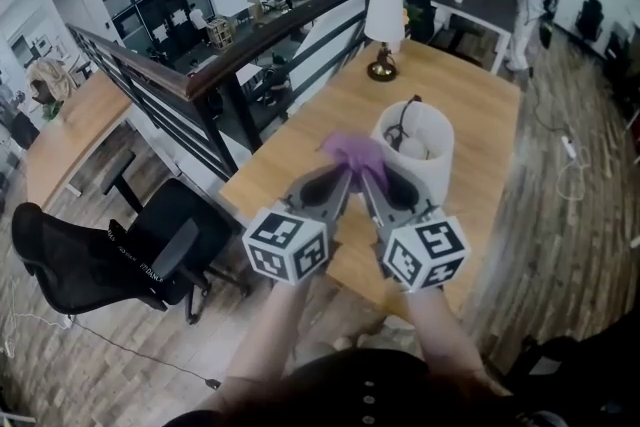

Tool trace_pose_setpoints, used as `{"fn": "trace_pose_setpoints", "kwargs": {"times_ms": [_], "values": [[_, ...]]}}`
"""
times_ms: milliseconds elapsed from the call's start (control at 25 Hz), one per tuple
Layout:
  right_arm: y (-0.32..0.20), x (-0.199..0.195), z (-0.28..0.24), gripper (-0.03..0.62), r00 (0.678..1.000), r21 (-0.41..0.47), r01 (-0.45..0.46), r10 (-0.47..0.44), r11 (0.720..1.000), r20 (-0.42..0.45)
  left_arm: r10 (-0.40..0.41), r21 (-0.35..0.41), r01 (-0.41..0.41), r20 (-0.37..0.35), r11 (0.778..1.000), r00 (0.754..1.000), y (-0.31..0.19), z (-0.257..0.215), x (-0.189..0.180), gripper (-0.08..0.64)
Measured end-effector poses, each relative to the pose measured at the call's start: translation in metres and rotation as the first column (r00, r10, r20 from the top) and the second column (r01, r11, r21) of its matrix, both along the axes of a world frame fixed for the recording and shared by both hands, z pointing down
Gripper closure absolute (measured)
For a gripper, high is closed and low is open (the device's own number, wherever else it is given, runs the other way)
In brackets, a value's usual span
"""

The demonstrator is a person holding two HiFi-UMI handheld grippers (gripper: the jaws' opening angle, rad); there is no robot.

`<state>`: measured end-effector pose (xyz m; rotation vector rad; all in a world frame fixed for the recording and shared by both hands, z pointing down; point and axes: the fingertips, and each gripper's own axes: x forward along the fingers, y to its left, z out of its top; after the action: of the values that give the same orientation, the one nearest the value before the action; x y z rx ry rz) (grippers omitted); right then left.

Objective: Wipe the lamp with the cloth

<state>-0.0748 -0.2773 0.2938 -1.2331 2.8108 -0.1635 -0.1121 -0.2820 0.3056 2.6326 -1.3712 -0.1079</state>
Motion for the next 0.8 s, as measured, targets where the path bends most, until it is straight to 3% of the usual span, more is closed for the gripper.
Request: {"fn": "trace_pose_setpoints", "kwargs": {"times_ms": [800], "values": [[0.006, 0.007, 0.038, 0.514, 1.000, -0.098, -0.007, 0.005, 0.995, -0.026, -0.029, -0.078, 0.027, -0.026, 0.997, 0.999, 0.007, 0.033, 0.003, 0.549]]}}
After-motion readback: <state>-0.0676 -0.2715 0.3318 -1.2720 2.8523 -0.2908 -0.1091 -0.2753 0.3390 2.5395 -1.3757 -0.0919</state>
